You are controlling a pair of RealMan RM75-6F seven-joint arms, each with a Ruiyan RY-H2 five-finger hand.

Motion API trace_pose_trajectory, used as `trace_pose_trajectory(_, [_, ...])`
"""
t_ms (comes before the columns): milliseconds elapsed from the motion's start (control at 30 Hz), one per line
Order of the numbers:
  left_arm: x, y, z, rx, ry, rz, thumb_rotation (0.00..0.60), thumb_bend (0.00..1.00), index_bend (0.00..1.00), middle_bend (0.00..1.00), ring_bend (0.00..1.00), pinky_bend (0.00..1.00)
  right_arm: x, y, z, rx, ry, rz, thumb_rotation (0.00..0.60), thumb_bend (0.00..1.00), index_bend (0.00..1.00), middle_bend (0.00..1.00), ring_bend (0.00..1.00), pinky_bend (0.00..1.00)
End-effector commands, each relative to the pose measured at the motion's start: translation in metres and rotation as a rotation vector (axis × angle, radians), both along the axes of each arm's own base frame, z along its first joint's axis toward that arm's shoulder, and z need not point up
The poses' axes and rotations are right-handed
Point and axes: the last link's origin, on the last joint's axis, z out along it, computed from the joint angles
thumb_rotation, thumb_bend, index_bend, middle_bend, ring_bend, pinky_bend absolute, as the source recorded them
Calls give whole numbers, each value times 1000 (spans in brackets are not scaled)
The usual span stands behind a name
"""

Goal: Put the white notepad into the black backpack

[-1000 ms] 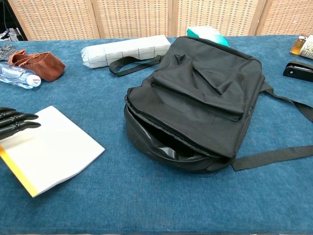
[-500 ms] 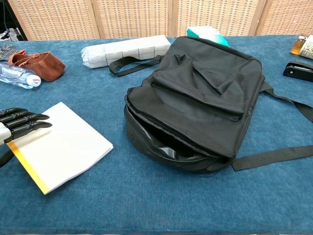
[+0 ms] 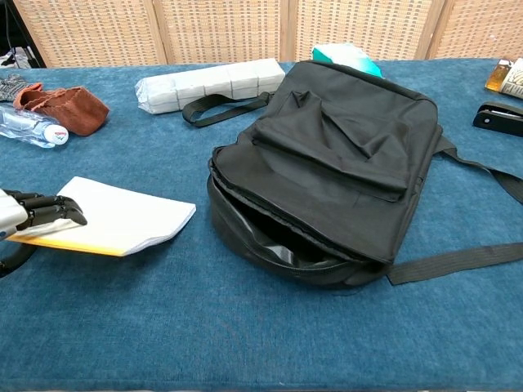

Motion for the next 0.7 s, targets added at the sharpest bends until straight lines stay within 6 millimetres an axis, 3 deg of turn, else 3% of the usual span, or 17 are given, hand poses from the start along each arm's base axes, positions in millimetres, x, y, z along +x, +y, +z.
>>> trace_pose_trajectory(33, [3,3,0,13,-34,-38,600,687,696,500,407,568,0,0,0,1,1,1,600,0,0,0,0,0])
trace_pose_trajectory(200, [3,8,4,37,-75,-65,600,706,789,578,478,624,0,0,-2,7,2,2,600,0,0,0,0,0])
trace_pose_trajectory(533, [8,27,19,108,-126,-95,600,709,828,607,500,640,0,0,-8,67,-7,-12,600,0,0,0,0,0])
trace_pose_trajectory(700, [19,47,35,179,-164,-120,600,709,839,615,508,648,15,-17,-11,148,-42,9,600,0,0,0,0,0])
